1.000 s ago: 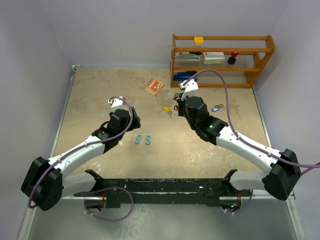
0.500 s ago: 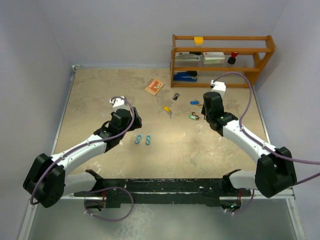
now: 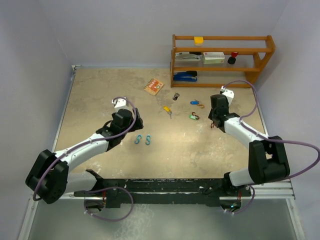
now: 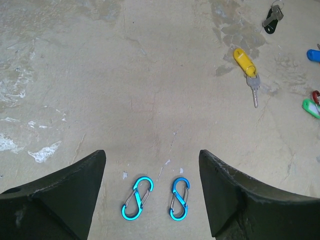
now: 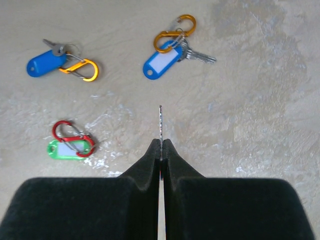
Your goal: Put the keys on the keyring
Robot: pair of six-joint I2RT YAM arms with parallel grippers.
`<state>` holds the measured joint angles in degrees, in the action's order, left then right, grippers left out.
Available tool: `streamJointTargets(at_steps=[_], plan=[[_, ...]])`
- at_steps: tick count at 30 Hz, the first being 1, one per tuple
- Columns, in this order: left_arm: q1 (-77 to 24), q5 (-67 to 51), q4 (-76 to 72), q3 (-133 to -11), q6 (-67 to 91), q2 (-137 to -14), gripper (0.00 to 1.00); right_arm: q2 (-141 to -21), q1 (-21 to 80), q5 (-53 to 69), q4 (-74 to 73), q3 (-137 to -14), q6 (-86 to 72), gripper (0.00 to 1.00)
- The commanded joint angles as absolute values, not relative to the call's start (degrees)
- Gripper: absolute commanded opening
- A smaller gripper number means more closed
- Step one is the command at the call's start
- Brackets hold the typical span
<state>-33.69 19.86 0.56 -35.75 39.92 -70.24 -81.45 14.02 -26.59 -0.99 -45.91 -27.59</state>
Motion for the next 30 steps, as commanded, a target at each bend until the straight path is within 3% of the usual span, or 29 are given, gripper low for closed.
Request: streamJointTargets(at_steps=[1, 3, 5, 8, 9, 16, 30], plan=[[-33.1, 20.9, -0.8, -36.1, 40.7, -71.0, 0.73, -81.9, 11.6, -24.0, 0.2, -45.0, -29.9, 0.00], [-33.1, 20.6, -0.6, -36.3, 40.8, -71.8, 0.73, -82.2, 10.7, -24.2, 0.0, -44.9, -30.3, 0.01], [-33.2, 20.3, -0.5, -36.5, 40.9, -72.7, 0.73, -82.5, 10.2, -24.4, -0.3, -44.9, -30.6, 0.13], [-33.2, 19.5, -0.4, -36.7, 40.8, -73.7, 0.73, -81.7, 10.1, -25.3, -0.2, -44.4, -30.6, 0.60], [-33.2, 19.3, -0.2, -36.5, 40.8, -73.9, 0.73, -81.2, 10.1, -25.3, 0.0, -44.3, -30.2, 0.65], [-33.2, 19.2, 1.4, -35.6, 40.8, -74.4, 0.72, -77.2, 14.3, -20.0, 5.6, -44.4, -22.2, 0.70], [-36.9, 19.6, 4.7, -31.2, 41.9, -73.9, 0.67, -88.8, 30.1, -14.5, 3.1, -56.3, -19.8, 0.69]])
